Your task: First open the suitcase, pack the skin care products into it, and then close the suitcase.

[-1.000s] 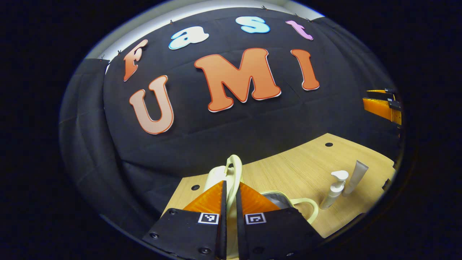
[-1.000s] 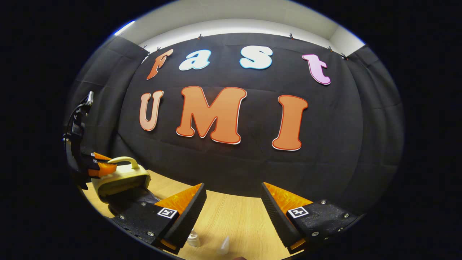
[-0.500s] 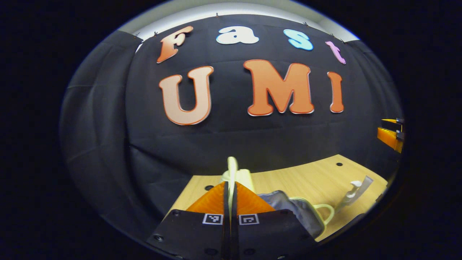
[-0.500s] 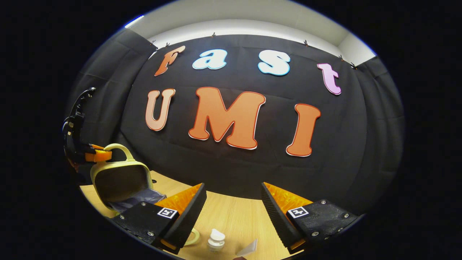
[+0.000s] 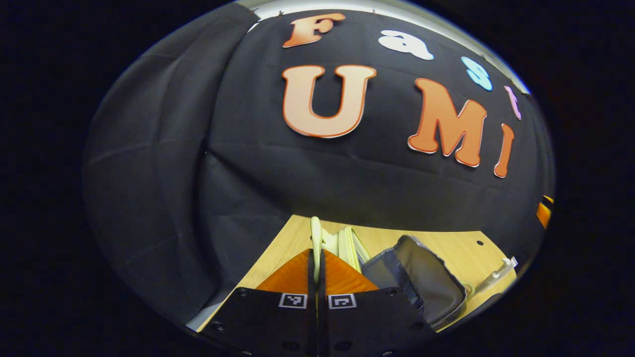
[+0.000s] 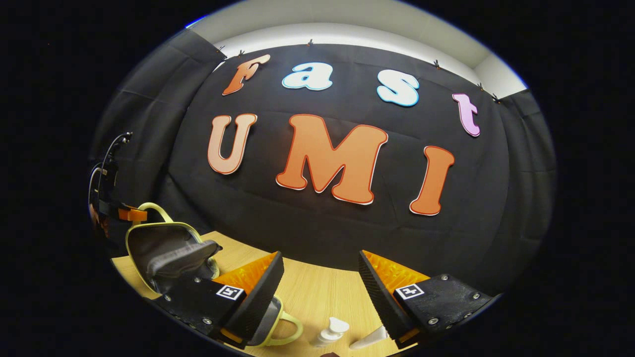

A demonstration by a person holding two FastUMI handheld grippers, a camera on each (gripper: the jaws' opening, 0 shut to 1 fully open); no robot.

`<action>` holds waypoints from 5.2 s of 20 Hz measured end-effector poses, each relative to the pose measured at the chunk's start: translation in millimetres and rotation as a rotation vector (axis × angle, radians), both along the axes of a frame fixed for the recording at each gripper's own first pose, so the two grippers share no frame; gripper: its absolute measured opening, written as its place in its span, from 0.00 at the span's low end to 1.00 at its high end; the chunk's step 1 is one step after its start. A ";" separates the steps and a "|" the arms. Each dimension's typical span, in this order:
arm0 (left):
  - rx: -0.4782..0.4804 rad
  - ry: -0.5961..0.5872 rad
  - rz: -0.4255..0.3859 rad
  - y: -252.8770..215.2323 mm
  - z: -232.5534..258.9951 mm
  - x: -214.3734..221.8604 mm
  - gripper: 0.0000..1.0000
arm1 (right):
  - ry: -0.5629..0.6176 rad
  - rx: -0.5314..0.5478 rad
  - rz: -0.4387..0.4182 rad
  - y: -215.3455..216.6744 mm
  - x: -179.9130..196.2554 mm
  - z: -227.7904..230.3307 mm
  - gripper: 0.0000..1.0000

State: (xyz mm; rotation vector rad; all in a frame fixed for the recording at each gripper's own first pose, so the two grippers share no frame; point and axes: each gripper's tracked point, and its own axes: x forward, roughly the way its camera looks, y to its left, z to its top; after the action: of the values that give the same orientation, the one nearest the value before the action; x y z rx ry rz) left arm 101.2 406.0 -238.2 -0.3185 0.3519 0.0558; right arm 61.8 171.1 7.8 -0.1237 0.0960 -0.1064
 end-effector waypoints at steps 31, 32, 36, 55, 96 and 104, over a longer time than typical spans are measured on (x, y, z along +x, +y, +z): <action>0.222 0.046 0.018 -71.2 -9.9 -27.1 0.89 | 0.132 0.057 -0.003 -54.3 -41.9 -52.9 0.95; 0.231 0.029 0.005 -86.8 0.1 -27.1 0.89 | 0.133 0.058 -0.004 -61.9 -46.6 -54.9 0.96; 0.260 -0.025 -0.065 -152.9 32.4 -30.0 0.90 | 0.139 0.058 -0.013 -91.8 -62.7 -65.0 0.96; 0.149 -0.087 -0.409 -467.3 23.6 -91.9 0.97 | 0.262 0.124 0.065 -153.9 -98.9 -175.0 0.96; 0.131 -0.034 -0.411 -516.2 -1.9 -58.3 0.57 | 0.453 0.286 0.229 -130.5 -60.9 -314.7 0.49; 0.148 -0.020 -0.325 -454.8 40.8 -66.6 0.58 | 0.409 0.257 0.271 -129.2 -68.0 -236.8 0.48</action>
State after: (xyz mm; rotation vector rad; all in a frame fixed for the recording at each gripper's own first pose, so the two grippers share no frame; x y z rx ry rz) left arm 34.6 -48.8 -197.4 -0.1122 0.3738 -0.2395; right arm -6.3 41.9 -229.0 0.1012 0.4974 0.2042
